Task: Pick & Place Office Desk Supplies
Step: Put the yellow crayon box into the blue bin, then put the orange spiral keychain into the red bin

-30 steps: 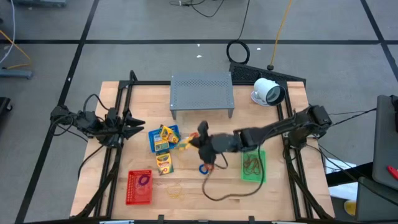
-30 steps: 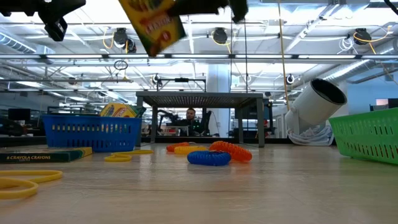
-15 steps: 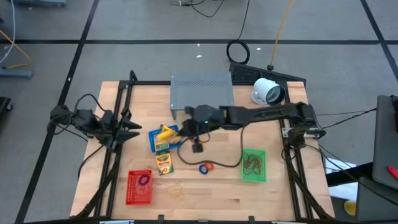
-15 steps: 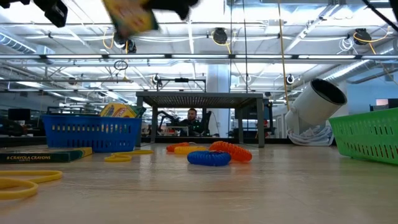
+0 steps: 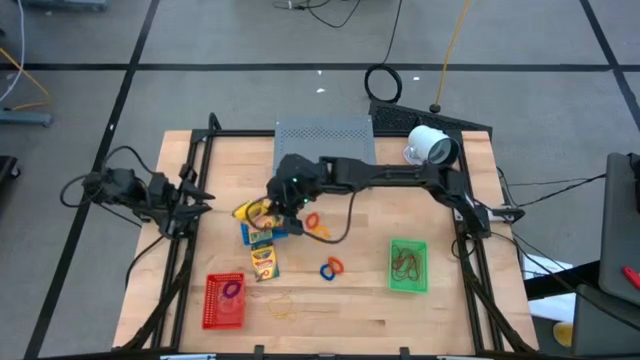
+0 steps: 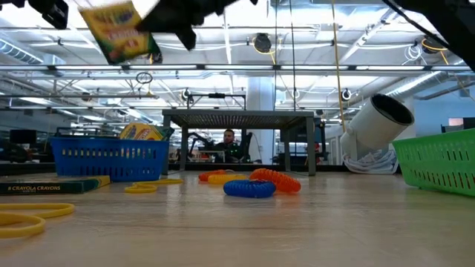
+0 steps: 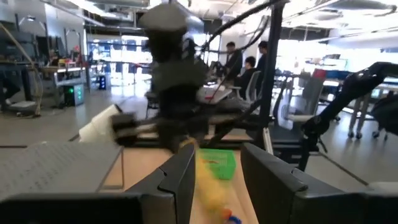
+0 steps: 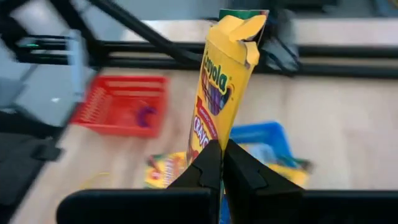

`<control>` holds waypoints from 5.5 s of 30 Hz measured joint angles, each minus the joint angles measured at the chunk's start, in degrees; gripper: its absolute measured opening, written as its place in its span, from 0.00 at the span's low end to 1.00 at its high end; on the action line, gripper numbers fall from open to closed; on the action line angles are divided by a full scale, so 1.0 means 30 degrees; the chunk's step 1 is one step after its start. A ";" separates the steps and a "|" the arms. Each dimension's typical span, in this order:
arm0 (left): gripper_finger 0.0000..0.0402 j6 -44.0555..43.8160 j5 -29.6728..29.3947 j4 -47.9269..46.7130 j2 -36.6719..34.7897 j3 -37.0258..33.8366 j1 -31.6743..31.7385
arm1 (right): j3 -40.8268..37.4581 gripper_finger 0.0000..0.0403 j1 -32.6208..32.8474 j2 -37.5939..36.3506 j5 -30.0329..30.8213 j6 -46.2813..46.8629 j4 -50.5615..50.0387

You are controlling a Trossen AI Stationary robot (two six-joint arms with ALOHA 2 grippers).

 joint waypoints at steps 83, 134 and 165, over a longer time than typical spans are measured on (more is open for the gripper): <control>0.34 0.0459 -0.0619 -0.0179 0.0002 0.0006 0.0000 | -0.0332 0.04 0.0060 0.2684 0.4368 -0.2156 -0.3307; 0.34 -0.1256 0.0936 -0.1493 0.2138 -0.0001 0.0000 | -0.0332 0.27 0.2481 -0.0660 0.8331 0.0091 -0.3063; 0.34 0.1078 0.0896 0.4145 0.6661 -0.0009 0.0000 | -2.2601 0.25 0.5976 -1.4697 1.4264 0.0589 1.9146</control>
